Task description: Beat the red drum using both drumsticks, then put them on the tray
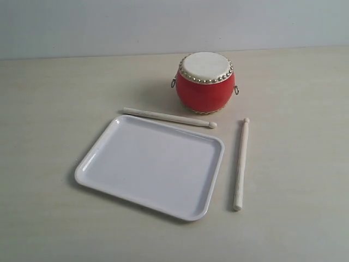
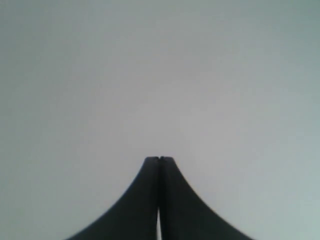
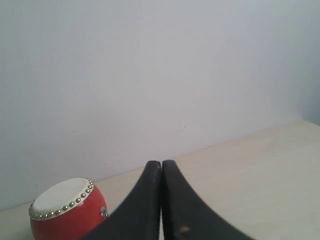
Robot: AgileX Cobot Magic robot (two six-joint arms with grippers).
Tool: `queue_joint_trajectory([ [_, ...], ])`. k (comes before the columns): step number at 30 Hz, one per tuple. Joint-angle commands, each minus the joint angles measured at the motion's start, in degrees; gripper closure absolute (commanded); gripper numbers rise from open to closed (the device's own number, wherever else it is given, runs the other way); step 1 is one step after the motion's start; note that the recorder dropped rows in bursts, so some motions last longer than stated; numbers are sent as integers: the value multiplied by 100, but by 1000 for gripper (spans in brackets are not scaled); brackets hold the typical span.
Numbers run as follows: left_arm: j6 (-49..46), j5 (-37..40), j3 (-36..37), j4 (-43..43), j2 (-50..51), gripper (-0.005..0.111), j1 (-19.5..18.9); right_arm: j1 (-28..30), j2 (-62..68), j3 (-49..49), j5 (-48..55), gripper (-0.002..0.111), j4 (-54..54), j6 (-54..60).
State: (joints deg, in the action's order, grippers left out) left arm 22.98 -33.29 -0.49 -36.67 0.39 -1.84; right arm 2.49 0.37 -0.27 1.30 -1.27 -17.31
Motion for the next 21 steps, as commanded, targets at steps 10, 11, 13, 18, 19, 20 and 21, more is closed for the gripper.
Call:
queue_joint_trajectory([
  [10, 151, 608, -4582, 3461, 4923, 107, -19, 22, -37, 27, -17, 108, -14, 8],
  [11, 151, 1537, -5256, 4117, 5442, 107, -19, 22, -37, 27, -17, 108, -14, 8],
  [13, 151, 2810, -6446, 5246, 6276, 107, -19, 22, -37, 27, -17, 108, -14, 8],
  [18, -385, 5102, -8256, 6428, 7814, 107, -19, 22, -37, 27, -17, 108, -14, 8],
  [19, -698, 5430, -8483, 6428, 8010, 107, -7, 22, -37, 27, -17, 108, -14, 8],
  [20, -1176, 5854, -8681, 6416, 8251, 107, 13, 22, -37, 27, -17, 108, -14, 8],
  [21, -1699, 6266, -8858, 6386, 8497, 107, 55, 22, -37, 27, -17, 108, -14, 8],
])
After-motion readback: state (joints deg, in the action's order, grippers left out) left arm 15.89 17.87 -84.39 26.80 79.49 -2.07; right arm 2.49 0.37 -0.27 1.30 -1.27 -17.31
